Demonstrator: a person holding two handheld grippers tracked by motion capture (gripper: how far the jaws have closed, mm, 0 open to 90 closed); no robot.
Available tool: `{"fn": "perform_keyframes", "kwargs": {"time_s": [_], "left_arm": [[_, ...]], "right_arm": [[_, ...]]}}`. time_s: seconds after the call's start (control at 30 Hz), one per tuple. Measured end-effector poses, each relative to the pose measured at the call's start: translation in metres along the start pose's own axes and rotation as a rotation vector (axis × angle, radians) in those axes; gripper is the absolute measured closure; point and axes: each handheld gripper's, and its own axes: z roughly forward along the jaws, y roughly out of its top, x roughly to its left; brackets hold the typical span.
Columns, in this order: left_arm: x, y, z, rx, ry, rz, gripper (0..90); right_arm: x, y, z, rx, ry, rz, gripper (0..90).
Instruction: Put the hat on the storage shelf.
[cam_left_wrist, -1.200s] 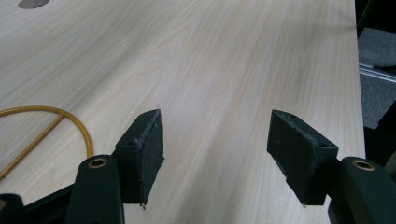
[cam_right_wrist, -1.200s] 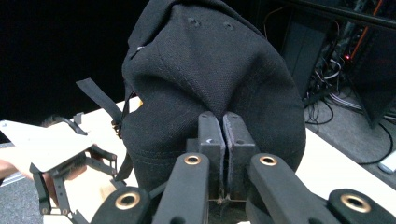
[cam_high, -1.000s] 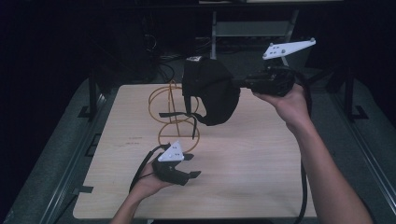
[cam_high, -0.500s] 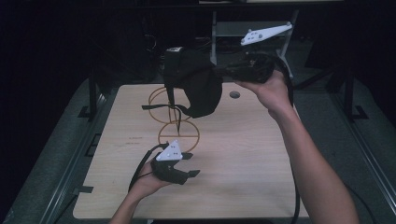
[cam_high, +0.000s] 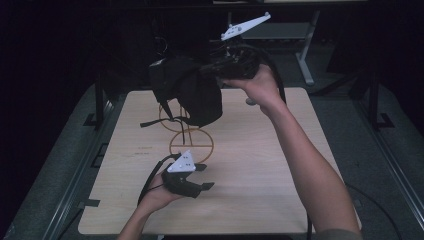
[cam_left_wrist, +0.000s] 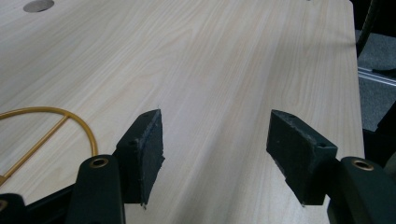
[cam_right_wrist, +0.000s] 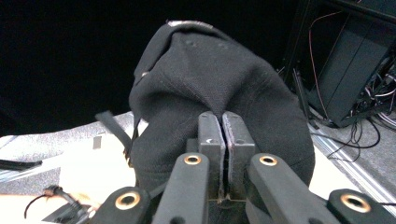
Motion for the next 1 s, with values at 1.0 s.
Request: {"fn": "perform_keyframes", "kwargs": {"time_s": [1.0], "left_arm": [[-0.001, -0.001, 0.002, 0.013, -0.007, 0.005, 36.6]], "right_arm": [[0.005, 0.009, 0.081, 0.053, 0.028, 0.033, 79.9]]}}
